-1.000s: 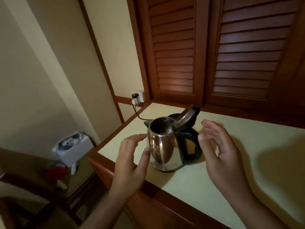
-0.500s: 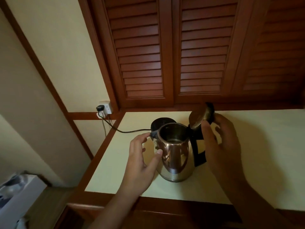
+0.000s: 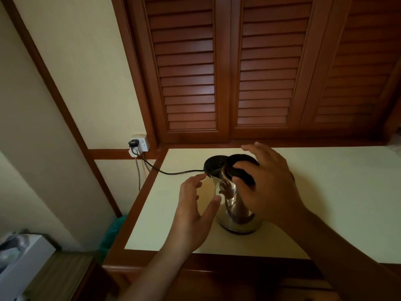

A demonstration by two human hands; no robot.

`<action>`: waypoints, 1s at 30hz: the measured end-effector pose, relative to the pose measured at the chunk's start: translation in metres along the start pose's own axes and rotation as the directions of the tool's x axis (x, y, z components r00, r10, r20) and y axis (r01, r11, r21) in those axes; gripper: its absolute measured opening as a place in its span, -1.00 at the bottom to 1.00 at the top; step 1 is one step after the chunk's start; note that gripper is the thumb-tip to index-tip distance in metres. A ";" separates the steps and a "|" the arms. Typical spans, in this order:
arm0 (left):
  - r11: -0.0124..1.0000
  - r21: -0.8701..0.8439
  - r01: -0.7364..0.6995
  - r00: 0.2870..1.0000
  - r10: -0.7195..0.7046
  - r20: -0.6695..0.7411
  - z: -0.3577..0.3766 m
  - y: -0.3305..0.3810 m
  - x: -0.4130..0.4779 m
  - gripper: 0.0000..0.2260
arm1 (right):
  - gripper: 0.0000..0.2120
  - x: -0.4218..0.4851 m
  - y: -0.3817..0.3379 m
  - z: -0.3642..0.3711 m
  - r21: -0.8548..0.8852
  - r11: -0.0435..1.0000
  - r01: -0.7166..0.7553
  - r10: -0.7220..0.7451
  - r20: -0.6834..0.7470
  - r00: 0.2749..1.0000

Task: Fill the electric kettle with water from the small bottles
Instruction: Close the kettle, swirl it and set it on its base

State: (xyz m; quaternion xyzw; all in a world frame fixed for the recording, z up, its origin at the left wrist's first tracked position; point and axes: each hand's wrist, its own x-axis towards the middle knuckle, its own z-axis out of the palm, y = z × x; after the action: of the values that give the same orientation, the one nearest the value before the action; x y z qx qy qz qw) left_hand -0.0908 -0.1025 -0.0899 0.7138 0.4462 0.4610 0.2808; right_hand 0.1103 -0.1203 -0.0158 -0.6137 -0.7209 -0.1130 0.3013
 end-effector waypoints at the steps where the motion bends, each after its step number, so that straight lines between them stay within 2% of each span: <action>1: 1.000 -0.007 0.009 1.000 -0.009 0.017 0.000 -0.001 0.001 -0.45 | -0.63 0.000 -0.001 0.001 -0.015 1.000 -0.005 0.005 0.019 1.000; 7: 0.983 -0.093 0.155 0.977 -0.139 0.161 0.011 -0.007 0.003 -0.38 | -0.59 -0.001 -0.008 0.002 -0.052 0.998 -0.033 0.037 0.070 0.997; 10: 0.974 -0.095 0.205 0.961 -0.182 0.210 0.018 -0.005 0.004 -0.29 | -0.48 0.000 -0.010 0.002 -0.082 0.997 0.003 0.002 0.057 0.998; 13: 0.979 -0.062 0.196 0.962 -0.179 0.206 0.024 -0.005 0.007 -0.19 | -0.40 0.002 -0.013 0.004 -0.103 0.995 -0.003 0.011 0.081 0.997; 17: 0.979 -0.065 0.191 0.967 -0.176 0.185 0.029 -0.001 0.012 -0.25 | -0.36 0.004 -0.012 0.008 -0.128 0.992 -0.007 0.020 0.103 0.994; 22: 0.980 -0.054 0.191 0.969 -0.179 0.171 0.030 -0.005 0.014 -0.26 | -0.37 0.005 -0.013 0.013 -0.139 0.990 0.011 -0.003 0.055 0.998; 26: 0.980 -0.023 0.199 0.966 -0.192 0.174 0.031 -0.008 0.016 -0.16 | -0.42 0.002 -0.014 0.019 -0.146 0.989 0.006 -0.009 -0.018 1.000; 30: 0.979 -0.011 0.202 0.966 -0.197 0.167 0.032 -0.011 0.015 -0.16 | -0.37 0.004 -0.015 0.018 -0.259 0.959 0.111 -0.103 0.044 0.994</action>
State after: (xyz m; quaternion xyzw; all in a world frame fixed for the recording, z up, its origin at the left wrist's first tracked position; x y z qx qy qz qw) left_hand -0.0632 -0.0840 -0.1057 0.6972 0.4845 0.3758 0.3715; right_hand 0.0906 -0.1105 -0.0243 -0.6099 -0.7362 -0.2140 0.2005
